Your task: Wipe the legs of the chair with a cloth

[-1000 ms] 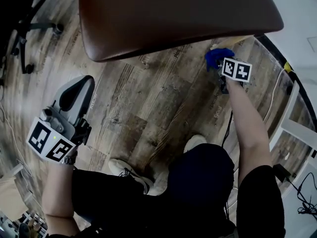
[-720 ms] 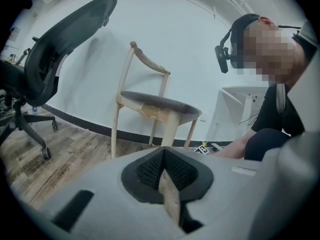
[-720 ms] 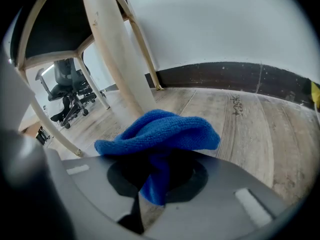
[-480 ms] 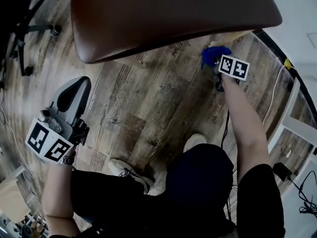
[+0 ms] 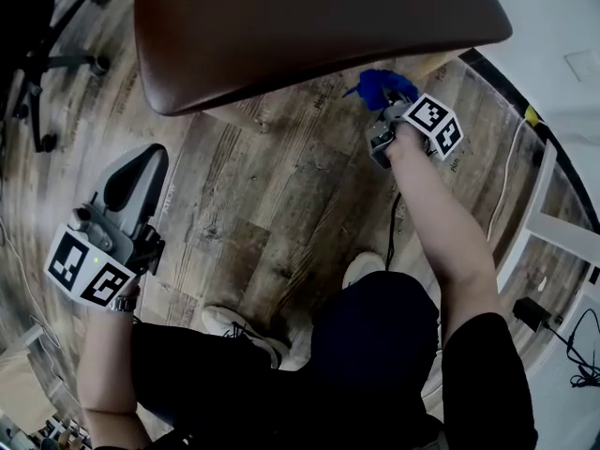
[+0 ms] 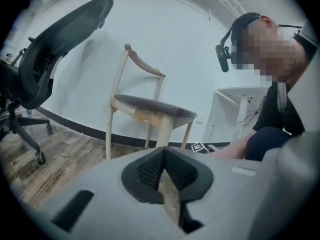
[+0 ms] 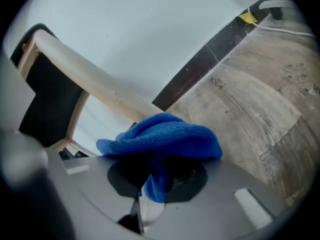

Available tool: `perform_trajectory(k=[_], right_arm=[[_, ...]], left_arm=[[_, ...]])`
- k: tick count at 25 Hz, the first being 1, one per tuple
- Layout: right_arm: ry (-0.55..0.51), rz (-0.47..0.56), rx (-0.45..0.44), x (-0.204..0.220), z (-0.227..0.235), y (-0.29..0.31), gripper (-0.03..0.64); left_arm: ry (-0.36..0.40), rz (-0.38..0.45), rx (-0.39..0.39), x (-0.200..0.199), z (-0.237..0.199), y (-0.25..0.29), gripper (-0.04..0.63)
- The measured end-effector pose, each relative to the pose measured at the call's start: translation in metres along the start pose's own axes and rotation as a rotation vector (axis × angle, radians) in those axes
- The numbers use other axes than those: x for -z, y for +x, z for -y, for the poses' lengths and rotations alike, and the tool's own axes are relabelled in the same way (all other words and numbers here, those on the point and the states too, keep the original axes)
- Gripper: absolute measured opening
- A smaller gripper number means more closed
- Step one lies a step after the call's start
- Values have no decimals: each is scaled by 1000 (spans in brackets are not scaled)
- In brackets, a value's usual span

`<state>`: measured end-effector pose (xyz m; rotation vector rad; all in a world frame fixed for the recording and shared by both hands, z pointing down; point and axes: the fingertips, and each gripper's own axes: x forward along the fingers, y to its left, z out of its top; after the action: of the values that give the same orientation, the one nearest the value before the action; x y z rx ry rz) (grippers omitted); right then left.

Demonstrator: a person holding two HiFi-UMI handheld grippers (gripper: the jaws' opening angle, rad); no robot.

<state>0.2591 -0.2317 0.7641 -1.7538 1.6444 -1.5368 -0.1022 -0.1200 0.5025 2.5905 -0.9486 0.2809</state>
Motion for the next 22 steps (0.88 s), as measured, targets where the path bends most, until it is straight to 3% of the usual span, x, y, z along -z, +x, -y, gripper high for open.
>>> perform_trajectory(k=[4, 14, 18, 22], right_arm=[[70, 108, -27, -11, -22, -1, 64], [52, 197, -239, -58, -121, -49, 64], [-58, 209, -321, -75, -162, -75, 64], [-282, 213, -341, -81, -191, -94, 64]], left_arm=[[2, 13, 13, -2, 4, -5, 0], [-3, 53, 31, -13, 4, -14, 0], [-4, 58, 37, -13, 4, -11, 0], [-6, 59, 38, -13, 3, -9, 0]])
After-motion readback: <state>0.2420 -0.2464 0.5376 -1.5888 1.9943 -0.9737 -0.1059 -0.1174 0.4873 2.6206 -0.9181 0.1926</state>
